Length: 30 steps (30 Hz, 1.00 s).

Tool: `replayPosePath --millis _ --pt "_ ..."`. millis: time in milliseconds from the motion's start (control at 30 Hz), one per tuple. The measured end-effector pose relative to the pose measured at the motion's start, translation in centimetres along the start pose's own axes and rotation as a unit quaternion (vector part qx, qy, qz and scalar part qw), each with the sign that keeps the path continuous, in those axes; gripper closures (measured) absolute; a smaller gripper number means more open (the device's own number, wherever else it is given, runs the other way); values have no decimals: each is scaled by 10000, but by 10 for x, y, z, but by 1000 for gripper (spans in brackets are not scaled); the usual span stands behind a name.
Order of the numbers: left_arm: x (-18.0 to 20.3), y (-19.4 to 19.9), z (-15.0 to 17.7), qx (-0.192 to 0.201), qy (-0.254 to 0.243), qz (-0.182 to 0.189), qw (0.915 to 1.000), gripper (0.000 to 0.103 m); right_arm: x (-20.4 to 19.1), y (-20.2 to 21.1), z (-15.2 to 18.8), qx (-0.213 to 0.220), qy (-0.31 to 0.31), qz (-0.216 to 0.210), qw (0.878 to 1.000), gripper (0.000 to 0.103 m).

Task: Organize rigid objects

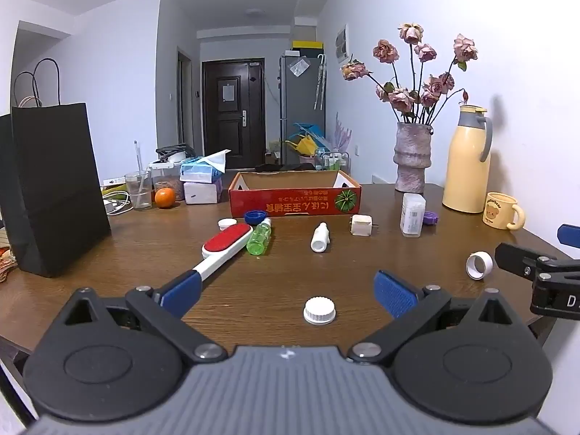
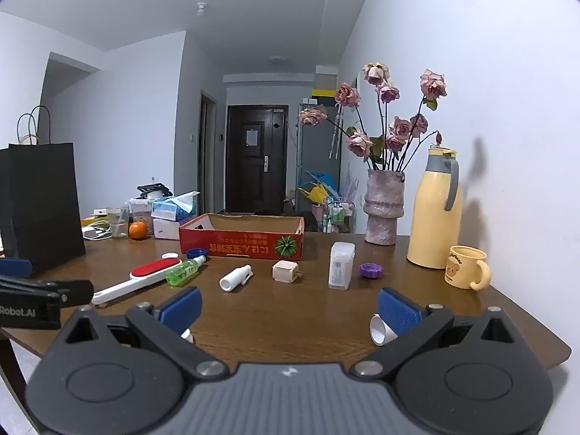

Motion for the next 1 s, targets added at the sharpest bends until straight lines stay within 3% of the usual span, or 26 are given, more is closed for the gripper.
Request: replayPosePath --millis 1000 --pt "5 -4 9 -207 93 98 9997 0 3 -10 11 -356 -24 244 9991 0"
Point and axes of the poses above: each gripper's, at about its wrist camera, not at the fingertips, and y roughly against the way its jaws point, x to its right, z to its underside, the point moved 6 cm from there along -y, roughly the way its jaws point, and after that the axes turned 1 degree about z, right-handed, at the moved point
